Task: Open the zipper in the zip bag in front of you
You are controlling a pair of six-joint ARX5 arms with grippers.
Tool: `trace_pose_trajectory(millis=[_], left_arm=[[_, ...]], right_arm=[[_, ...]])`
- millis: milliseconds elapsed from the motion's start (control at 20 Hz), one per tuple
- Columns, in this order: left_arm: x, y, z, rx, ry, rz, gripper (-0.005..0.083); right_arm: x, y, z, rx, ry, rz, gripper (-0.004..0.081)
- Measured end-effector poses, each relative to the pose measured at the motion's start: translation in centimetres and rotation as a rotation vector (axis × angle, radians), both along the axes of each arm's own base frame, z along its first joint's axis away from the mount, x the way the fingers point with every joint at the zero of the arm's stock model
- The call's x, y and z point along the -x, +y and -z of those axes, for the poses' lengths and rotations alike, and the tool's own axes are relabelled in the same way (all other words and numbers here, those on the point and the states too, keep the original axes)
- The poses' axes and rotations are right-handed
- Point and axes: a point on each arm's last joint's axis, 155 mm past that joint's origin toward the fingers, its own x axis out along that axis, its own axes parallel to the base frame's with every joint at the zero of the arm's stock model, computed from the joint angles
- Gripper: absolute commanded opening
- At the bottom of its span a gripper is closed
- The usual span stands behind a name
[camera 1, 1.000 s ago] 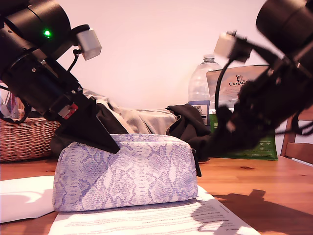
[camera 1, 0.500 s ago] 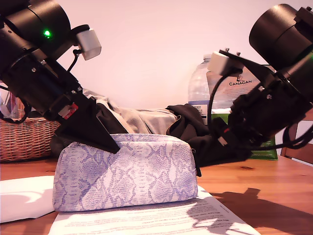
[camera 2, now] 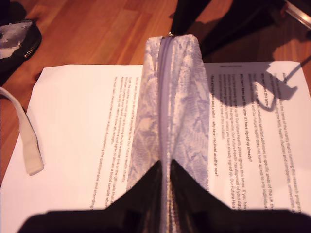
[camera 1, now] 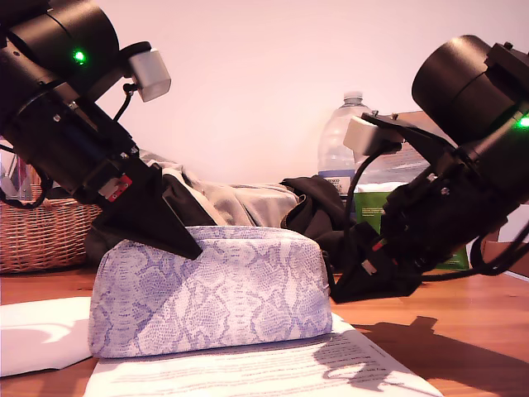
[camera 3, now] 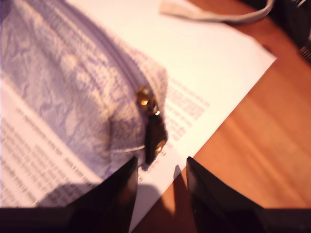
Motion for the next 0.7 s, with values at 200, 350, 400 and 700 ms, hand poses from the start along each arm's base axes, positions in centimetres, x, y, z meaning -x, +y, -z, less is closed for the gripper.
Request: trace_pose_trajectory(millis=[200, 350, 400, 700], left_arm=[[0.0, 0.0, 0.0, 0.000, 0.000, 0.000, -0.0016], [0.0, 0.0, 0.0, 0.000, -0.001, 0.000, -0.0016], [0.0, 0.0, 0.0, 0.000, -0.001, 0.000, -0.0016], [0.0, 0.0, 0.0, -0.002, 0.002, 0.000, -0.0016]], right_arm=[[-0.4, 0.1, -0.5, -0.006, -0.027, 0.007, 0.0147], [-0.4, 0.4, -0.7, -0.019, -0.031, -0.005, 0.0046], [-0.4, 0.6, -0.8, -0.023, -0.034, -0.009, 0.0004], [-0.3, 0.8, -0.9, -0.011, -0.048, -0.005, -0.0013]])
